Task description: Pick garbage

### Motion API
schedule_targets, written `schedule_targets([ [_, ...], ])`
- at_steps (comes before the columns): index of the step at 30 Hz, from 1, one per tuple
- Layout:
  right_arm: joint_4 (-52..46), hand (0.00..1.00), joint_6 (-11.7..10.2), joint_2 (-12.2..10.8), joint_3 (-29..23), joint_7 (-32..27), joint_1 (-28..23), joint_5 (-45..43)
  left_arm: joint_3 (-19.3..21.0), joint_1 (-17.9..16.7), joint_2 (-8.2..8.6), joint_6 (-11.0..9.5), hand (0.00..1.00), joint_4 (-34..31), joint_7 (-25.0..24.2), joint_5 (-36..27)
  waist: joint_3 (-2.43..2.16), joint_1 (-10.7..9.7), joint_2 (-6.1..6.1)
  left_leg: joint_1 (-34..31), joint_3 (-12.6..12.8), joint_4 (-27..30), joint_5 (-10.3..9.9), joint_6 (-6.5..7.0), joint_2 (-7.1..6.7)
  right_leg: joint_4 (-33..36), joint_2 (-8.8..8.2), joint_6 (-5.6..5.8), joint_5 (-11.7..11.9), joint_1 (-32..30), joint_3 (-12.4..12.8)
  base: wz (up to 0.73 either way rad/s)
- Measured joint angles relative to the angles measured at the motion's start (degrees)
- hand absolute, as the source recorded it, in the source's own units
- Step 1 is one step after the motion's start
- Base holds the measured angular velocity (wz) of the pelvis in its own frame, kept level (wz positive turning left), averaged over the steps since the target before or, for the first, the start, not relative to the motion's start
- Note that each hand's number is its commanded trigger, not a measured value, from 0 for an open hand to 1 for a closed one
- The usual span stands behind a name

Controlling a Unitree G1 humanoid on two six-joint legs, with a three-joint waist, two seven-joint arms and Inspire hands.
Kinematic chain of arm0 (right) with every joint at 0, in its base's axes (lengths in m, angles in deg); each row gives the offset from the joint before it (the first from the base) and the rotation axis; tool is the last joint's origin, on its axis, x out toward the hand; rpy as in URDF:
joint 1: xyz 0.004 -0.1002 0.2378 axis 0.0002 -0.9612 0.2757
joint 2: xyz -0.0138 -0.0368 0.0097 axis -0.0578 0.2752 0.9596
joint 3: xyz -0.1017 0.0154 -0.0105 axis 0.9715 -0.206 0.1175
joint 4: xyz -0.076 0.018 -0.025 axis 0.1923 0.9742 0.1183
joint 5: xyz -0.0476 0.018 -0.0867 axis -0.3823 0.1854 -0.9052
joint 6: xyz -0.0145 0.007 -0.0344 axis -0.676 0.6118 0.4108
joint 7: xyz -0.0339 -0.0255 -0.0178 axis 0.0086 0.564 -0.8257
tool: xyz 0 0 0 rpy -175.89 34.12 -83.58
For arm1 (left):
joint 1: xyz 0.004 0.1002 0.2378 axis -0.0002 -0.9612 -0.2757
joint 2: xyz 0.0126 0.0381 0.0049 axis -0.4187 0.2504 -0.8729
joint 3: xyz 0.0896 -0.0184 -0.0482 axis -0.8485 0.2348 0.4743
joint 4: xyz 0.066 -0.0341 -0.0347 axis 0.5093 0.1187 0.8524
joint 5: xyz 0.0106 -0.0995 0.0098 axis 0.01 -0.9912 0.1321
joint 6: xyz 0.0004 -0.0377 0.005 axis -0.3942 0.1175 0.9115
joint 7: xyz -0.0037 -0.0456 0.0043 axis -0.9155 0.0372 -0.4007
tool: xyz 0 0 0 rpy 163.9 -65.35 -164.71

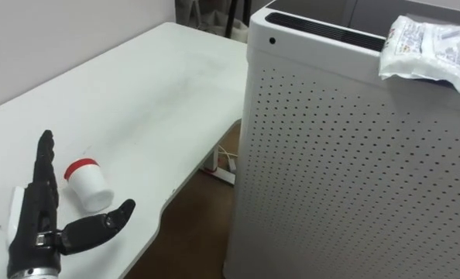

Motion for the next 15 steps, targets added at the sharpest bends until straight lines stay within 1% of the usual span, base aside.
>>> schedule_targets([
  [4, 0.0, 1.0, 0.0, 0.0, -0.1, -0.5, 0.0, -0.3, 0.0, 0.0, -0.52, 0.0, 0.0, 0.2, 1.1, 0.0, -0.01, 0.0, 0.04, 0.0, 0.0, 0.0, 0.0, 0.0, 0.0, 0.0, 0.0, 0.0, 0.0, 0.0, 0.0, 0.0],
  [9, 0.0, 1.0, 0.0, 0.0, -0.1, -0.5, 0.0, -0.2, 0.0, 0.0, -0.59, 0.0, 0.0, 0.6, 1.1, 0.0, -0.02, -0.1, 0.06, 0.1, 0.0, 0.0, 0.0, 0.0, 0.0, 0.0, -0.02, 0.0, 0.0, 0.0, 0.0, 0.0],
  [15, -0.1, 1.0, 0.0, 0.0, 0.0, -0.5, -0.1, -0.2, 0.0, 0.2, -0.82, -0.1, 0.0, 5.4, 1.1, -0.6, -0.02, -0.3, 0.15, 0.5, 0.3, -0.3, 0.0, 0.0, 0.05, 0.0, -0.03, 0.0, 0.0, 0.2, 0.1, -0.01],
])
